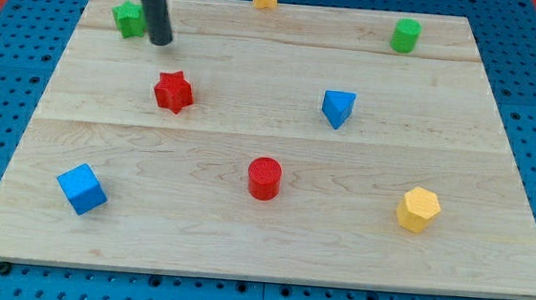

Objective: Move the blue triangle below the yellow heart

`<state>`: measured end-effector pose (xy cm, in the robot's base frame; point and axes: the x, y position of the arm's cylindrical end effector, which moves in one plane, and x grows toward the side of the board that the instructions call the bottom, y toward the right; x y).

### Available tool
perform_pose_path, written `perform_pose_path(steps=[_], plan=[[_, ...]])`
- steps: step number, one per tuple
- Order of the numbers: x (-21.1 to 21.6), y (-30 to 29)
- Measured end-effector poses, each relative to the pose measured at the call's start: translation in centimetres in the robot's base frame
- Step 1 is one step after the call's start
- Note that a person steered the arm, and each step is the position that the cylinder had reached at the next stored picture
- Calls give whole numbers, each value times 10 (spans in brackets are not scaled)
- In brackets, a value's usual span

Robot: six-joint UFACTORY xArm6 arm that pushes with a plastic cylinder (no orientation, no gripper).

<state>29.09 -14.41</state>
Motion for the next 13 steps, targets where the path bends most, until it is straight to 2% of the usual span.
perform_pose_path(steps=[2,6,7,9,10,12,13], plan=[[24,90],[22,99],[40,112],[70,286],[96,312],[79,200],[102,223]])
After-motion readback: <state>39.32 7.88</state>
